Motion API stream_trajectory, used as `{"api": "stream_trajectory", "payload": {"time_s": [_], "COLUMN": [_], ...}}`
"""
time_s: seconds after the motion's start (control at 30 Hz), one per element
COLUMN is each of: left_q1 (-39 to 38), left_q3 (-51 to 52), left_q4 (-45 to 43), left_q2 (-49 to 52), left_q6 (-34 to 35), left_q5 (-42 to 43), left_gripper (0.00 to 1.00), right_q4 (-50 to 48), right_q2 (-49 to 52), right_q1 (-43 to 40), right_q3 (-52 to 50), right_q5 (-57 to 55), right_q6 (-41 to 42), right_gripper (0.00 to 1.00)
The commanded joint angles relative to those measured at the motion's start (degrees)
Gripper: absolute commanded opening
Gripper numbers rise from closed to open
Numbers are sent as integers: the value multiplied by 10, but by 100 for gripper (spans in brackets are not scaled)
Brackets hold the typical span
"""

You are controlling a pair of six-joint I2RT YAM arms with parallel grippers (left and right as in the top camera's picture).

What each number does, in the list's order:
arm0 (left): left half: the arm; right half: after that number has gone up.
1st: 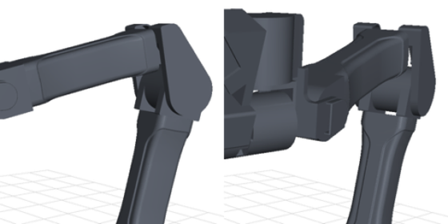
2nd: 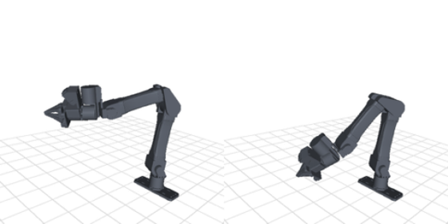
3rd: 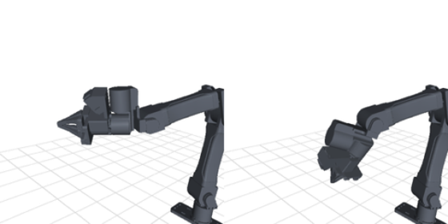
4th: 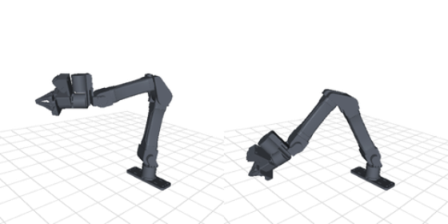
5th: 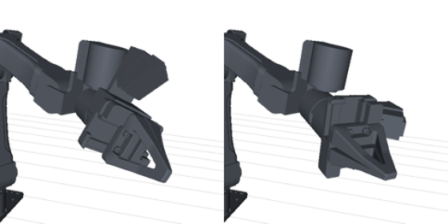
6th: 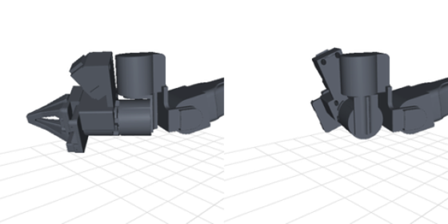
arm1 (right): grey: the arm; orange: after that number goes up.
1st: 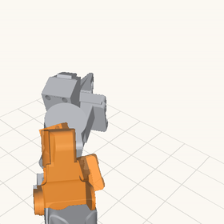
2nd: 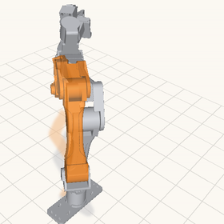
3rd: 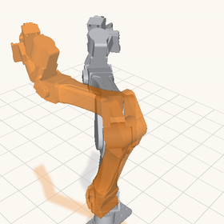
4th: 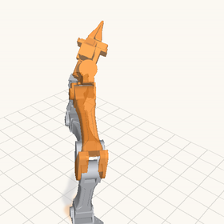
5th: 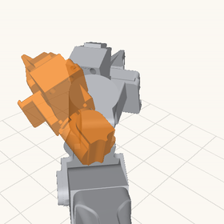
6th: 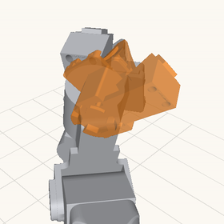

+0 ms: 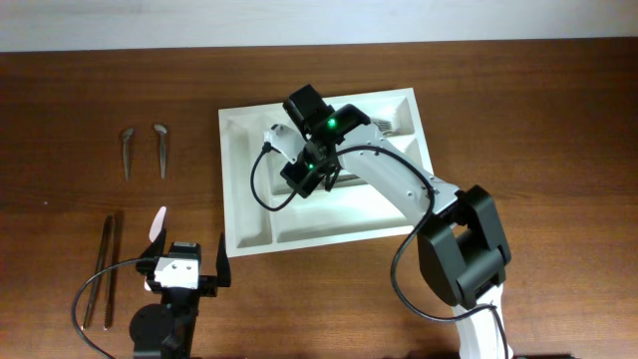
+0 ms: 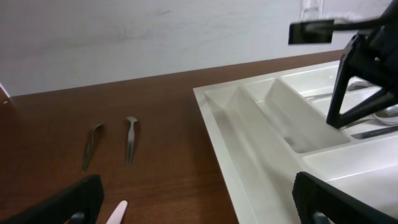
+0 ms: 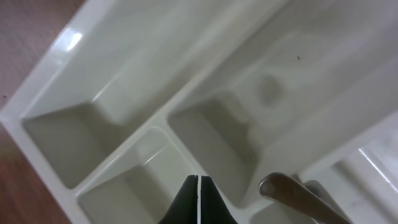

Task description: Pack container

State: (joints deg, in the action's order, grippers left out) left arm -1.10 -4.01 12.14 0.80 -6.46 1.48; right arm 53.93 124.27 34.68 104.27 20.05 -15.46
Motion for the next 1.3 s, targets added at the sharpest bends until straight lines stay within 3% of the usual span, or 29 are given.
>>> {"api": "stream_trajectory", "payload": {"time_s": [0.0, 1.27], "left_q1": [3, 3], "left_q3": [4, 4], "left_q4": [-2, -2], "left_q2": [-4, -4], "left_q6": [-9, -9], "left_q5": [2, 2], "left_gripper": [99, 99], "right_q4": [1, -16], "right_q2": [21, 45], "right_q1": [3, 1], "right_q3": [11, 11], "right_q5": [9, -87], "right_q6": [-6, 1], "right_gripper": [4, 4]}}
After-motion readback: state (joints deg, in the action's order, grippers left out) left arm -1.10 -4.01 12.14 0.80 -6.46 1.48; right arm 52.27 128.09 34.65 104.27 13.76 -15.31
